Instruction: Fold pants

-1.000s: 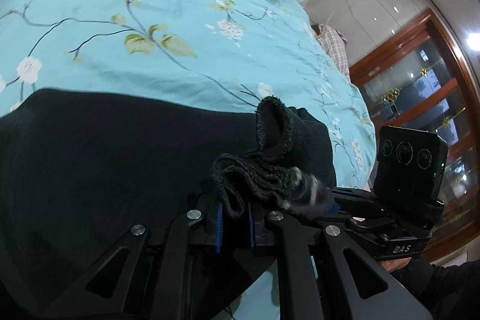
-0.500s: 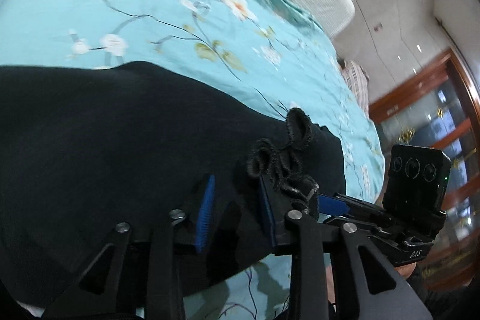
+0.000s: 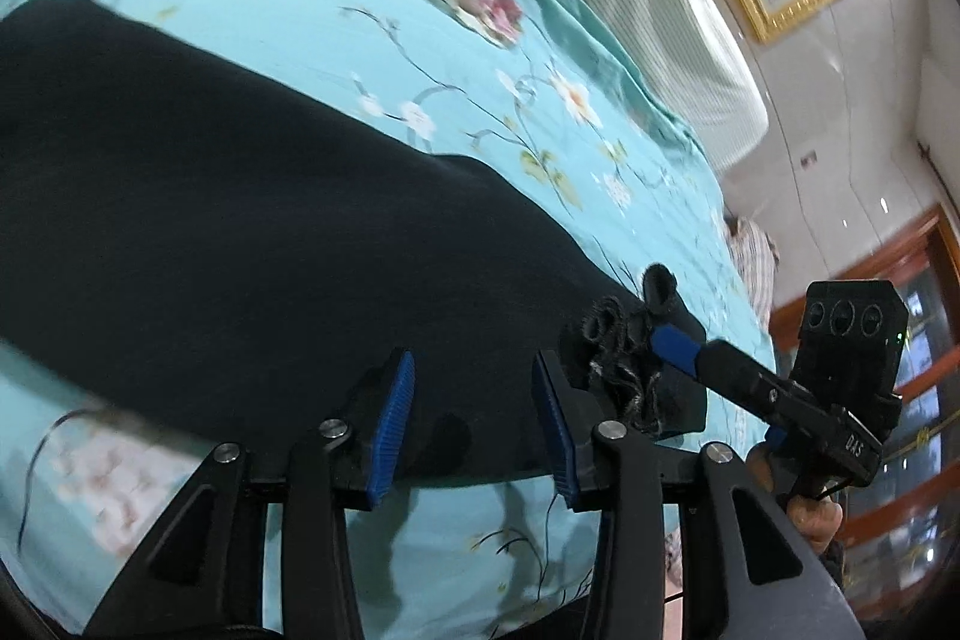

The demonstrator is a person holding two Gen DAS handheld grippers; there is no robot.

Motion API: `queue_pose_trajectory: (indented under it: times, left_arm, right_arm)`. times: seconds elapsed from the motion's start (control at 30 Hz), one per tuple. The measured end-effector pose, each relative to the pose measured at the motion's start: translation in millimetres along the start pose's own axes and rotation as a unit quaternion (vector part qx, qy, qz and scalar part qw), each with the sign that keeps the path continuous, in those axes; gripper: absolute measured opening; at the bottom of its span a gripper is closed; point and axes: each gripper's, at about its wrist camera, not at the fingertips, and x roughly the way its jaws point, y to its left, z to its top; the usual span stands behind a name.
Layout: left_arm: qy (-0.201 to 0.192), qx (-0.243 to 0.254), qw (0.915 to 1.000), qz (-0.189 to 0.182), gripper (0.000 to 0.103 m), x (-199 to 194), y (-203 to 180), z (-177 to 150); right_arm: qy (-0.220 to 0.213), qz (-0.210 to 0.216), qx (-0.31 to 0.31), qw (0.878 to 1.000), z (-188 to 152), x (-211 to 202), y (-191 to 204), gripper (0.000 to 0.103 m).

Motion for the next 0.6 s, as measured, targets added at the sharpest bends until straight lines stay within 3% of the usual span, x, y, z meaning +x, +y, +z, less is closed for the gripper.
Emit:
queue_pose_trajectory:
  times: [0.3,0.6]
  left_arm:
    - [-0.048,-0.062,0.9963,0.034,0.046,-47,43,-10]
    - [-0.095,-0.133,0.9849,0.056,0.046,-94,98,-18]
  right_arm:
    - [0.02,0.015,-0.036,0.999,20,30,28,0.055]
    - [0.041,0.027,-0.061,0.997,37,58,50,0.055]
